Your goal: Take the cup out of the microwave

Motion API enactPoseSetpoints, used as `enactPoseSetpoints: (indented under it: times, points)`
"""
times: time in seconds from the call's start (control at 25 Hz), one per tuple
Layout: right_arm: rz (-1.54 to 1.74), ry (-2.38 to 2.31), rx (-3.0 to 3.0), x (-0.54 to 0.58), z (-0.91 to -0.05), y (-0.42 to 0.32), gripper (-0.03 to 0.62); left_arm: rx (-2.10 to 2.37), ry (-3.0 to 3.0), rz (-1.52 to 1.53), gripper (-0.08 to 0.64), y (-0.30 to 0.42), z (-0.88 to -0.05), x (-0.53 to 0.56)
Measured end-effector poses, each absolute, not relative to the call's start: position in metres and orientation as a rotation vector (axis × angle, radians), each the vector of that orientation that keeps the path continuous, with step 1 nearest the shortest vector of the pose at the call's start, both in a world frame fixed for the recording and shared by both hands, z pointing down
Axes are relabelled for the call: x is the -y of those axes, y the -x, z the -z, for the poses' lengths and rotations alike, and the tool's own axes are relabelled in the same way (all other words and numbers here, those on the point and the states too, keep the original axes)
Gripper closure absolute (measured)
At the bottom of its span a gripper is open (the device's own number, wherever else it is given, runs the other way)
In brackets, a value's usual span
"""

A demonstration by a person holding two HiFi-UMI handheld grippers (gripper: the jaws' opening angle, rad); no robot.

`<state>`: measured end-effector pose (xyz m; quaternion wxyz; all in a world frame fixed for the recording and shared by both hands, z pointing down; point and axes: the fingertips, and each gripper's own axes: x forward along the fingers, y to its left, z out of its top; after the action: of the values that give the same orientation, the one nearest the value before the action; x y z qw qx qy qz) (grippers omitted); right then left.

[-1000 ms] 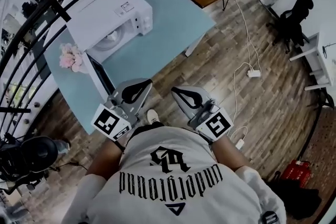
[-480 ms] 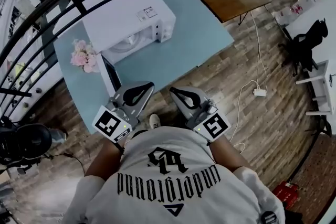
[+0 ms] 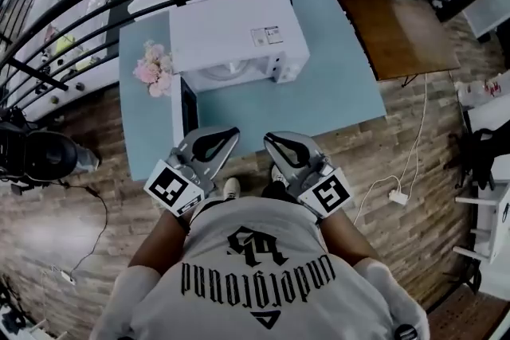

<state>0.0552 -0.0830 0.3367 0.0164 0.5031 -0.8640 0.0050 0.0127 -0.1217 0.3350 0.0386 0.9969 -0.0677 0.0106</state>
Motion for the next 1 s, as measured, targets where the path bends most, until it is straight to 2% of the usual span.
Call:
enactPoseSetpoints:
  times: [0.56, 1.0]
  points:
    - [-0.073, -1.081, 2.901, 0.109, -0.364, -0.136, 0.586, 0.734, -3.053, -0.047, 0.51, -0.075, -0.346, 0.139]
    - [-0.182, -0.935, 2.938, 0.142, -0.405, -0.144, 0.574, 0.949, -2.955, -0.128, 0.509, -0.074, -0.365, 0.159]
